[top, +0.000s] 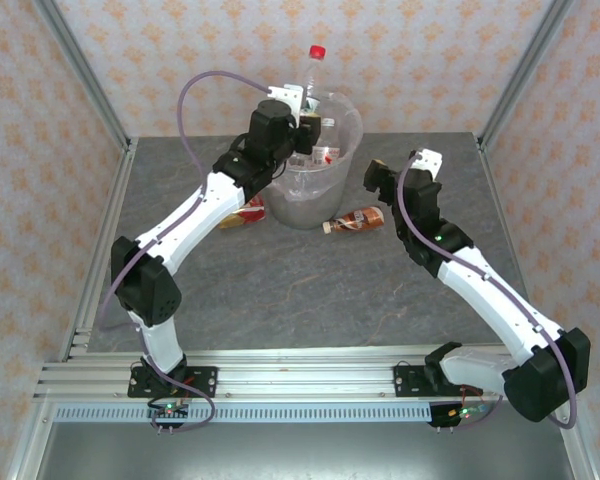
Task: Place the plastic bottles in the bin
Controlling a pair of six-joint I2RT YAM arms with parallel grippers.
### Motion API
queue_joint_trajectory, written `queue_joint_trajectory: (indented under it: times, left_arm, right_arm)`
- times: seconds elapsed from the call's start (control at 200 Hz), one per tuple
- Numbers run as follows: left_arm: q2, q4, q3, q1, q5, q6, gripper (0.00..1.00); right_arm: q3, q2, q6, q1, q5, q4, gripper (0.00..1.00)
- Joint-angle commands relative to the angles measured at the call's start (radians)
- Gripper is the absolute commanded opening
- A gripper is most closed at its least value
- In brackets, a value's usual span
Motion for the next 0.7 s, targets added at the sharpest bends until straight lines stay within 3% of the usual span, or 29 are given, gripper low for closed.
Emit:
queue_joint_trajectory:
  times: [0.0, 0.335, 0.525, 0.696]
  left_arm:
    - [-0.015, -0.046, 0.036, 0.009, 0.04, -0.098, 0.48]
    - [-0.094, -0.023, -0.021, 0.009, 0.092, -0.102, 1.0]
    - [-0.167, -0.019, -0.068, 0.012, 0.112, -0.083, 1.0]
    - [-0.269, -0.007, -0.162, 0.022, 0.086, -0.076, 1.0]
  right_arm:
    - [-0.004, -0.003, 0.021, -0.004, 0.028, 0.022, 0.99]
    - [0.022, 0.093, 0.07, -0.006, -0.035, -0.022, 0.99]
    - [0.08, 0.181, 0.124, -0.011, 0.001, -0.107, 0.99]
    - [0.078, 0.222, 0.198, -0.048, -0.064, -0.108, 0.99]
